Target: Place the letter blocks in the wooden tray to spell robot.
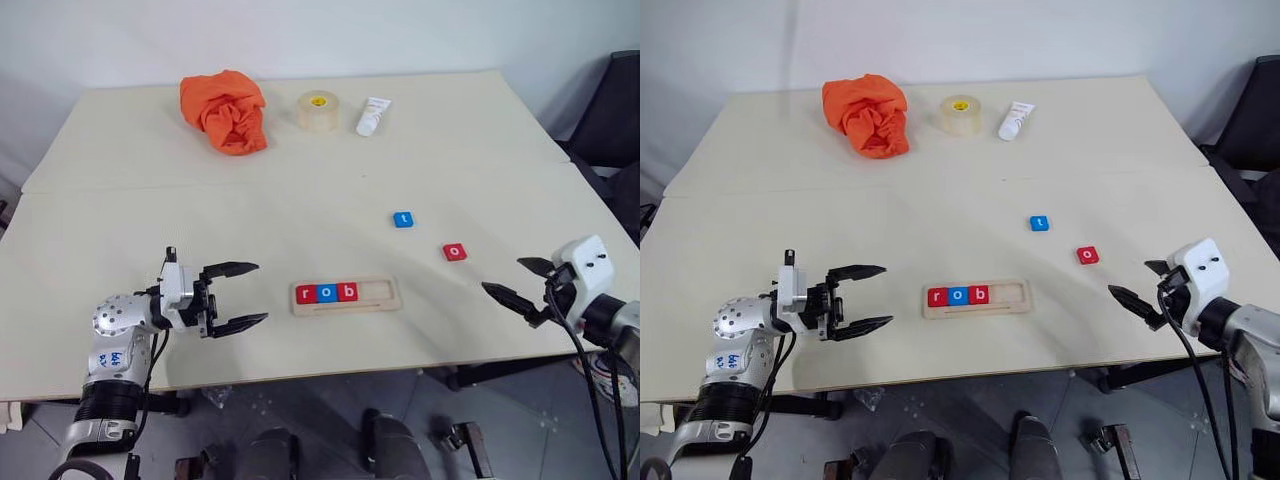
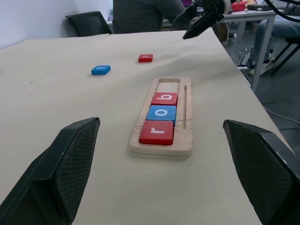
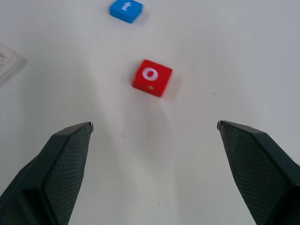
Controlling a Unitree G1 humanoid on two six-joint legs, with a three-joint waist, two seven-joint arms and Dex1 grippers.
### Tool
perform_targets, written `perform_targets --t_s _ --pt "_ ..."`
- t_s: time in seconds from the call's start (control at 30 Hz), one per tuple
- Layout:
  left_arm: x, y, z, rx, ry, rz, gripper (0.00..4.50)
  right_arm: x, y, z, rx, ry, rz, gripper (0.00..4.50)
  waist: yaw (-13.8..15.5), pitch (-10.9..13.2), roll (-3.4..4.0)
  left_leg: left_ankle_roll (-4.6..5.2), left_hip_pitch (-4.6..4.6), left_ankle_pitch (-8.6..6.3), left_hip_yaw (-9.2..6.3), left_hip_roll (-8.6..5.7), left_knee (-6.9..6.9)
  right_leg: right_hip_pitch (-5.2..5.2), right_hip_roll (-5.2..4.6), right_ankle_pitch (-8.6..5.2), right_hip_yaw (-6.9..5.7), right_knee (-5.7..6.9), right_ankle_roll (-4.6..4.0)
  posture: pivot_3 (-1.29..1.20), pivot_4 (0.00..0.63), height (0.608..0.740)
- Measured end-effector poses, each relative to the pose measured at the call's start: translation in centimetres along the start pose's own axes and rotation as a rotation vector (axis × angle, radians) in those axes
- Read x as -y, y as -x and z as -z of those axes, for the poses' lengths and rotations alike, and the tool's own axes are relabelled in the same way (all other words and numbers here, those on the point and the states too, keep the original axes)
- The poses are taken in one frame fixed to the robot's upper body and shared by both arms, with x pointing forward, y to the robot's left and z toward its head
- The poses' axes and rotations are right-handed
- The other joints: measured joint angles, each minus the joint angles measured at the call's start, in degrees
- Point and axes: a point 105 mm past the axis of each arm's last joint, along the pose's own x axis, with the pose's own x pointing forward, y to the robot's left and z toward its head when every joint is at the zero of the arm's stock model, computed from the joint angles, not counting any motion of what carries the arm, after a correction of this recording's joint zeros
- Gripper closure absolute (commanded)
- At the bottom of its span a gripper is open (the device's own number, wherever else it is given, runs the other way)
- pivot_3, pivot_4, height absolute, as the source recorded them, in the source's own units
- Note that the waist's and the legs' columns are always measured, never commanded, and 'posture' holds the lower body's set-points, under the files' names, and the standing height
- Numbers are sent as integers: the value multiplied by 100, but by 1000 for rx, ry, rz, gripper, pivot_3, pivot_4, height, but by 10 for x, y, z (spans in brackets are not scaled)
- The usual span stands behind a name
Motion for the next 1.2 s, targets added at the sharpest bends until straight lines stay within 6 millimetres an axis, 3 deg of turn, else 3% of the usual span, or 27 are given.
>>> perform_targets --t_s 0.3,0.7,0.8,1.07,1.2 --pt "0 1 3 -2 16 10 0 -1 11 -1 65 -71 5 56 6 0 0 1 1 0 2 0 0 -1 0 0 2 0 0 0 150 740" --pt "-3 0 0 1 2 17 0 -1 10 -4 82 -81 16 56 11 1 -1 5 -10 -2 -16 -5 -7 11 -8 0 -3 -3 -1 0 150 740" --pt "-4 -1 -1 4 -6 18 0 0 9 -3 80 -78 21 56 -54 0 6 27 0 32 -185 -66 -23 73 -90 -1 -137 -8 0 0 150 740" --pt "-4 0 -2 4 -13 14 0 0 9 -2 78 -83 26 56 122 1 6 23 8 27 -143 -50 -13 78 -81 2 -140 -26 4 0 150 740" --pt "-5 0 -2 4 -13 13 0 0 10 -2 75 -84 30 56 68 1 8 39 -8 45 -293 -117 -28 143 -134 -1 -245 -34 5 0 150 740"
